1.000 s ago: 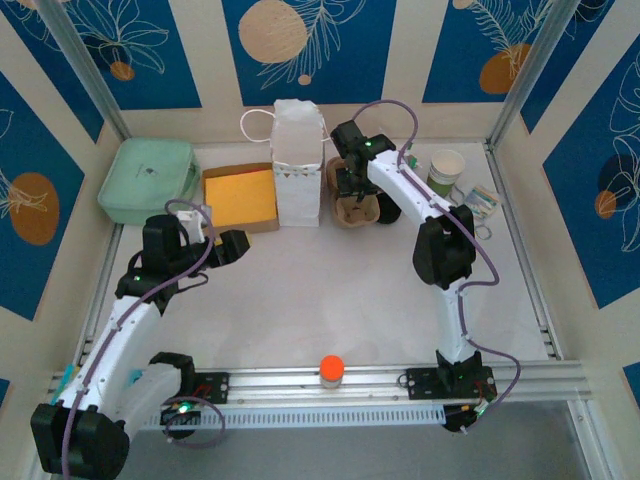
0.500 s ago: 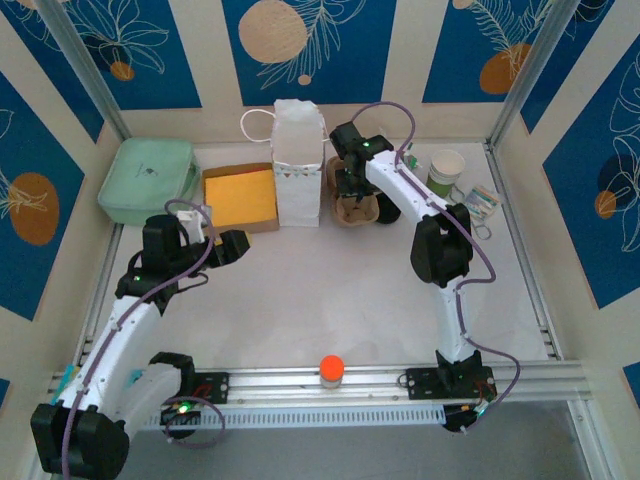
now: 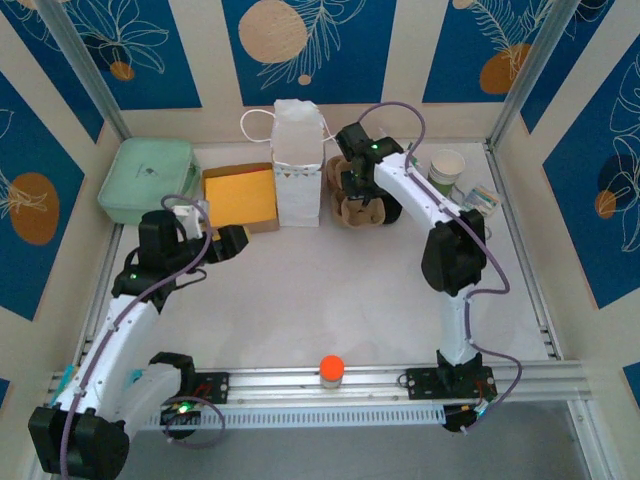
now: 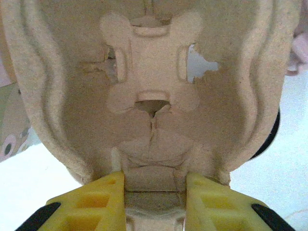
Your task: Pack the takeout coffee
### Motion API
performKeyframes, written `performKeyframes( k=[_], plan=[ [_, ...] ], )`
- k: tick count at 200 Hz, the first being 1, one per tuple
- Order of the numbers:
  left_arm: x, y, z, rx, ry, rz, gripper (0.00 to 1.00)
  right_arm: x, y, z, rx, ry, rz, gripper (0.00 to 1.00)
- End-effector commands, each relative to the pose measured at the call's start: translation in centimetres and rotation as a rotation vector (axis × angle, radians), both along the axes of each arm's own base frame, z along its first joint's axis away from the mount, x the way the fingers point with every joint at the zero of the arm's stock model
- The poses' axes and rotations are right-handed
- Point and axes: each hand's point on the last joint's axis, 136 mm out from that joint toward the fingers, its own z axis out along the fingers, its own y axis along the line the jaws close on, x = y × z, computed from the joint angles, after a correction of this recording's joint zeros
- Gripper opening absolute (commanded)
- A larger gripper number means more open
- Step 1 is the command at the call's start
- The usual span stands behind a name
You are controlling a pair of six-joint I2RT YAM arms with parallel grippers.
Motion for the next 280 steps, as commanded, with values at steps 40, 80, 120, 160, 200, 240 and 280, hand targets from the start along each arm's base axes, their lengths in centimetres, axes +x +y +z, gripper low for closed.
performKeyframes(
  k=[40, 80, 120, 160, 200, 240, 280],
  plan=[
    [0.5, 0.8, 4.1, 0.042, -0.089, 0.023, 0.84, -3.3, -0.4, 2.2, 0.047, -0.030, -0.011, 0.29],
    [2.1, 1.4, 6.5, 0.091, -0.120, 0.052, 0.84, -5.8, -0.7, 3.0, 0.067, -0.035, -0.008, 0.29],
    [4.8, 1.1, 9.3, 0.097, -0.167, 0.062, 0.83, -8.1, -1.4, 4.7, 0.099, -0.056, -0.013, 0.29],
    [8.7, 0.4, 12.0, 0.189, -0.199, 0.053, 0.83, -9.9, -2.0, 6.5, 0.128, -0.083, -0.017, 0.28],
    [14.3, -0.8, 14.7, 0.297, -0.235, 0.042, 0.83, -11.5, -2.5, 8.0, 0.154, -0.105, -0.014, 0.27],
    [20.7, -3.4, 14.6, 0.393, -0.206, -0.007, 0.82, -12.6, -2.2, 9.2, 0.187, -0.117, 0.002, 0.27],
    [26.1, -5.2, 13.0, 0.433, -0.189, -0.029, 0.83, -13.5, -2.3, 10.4, 0.213, -0.135, 0.015, 0.27]
  ],
)
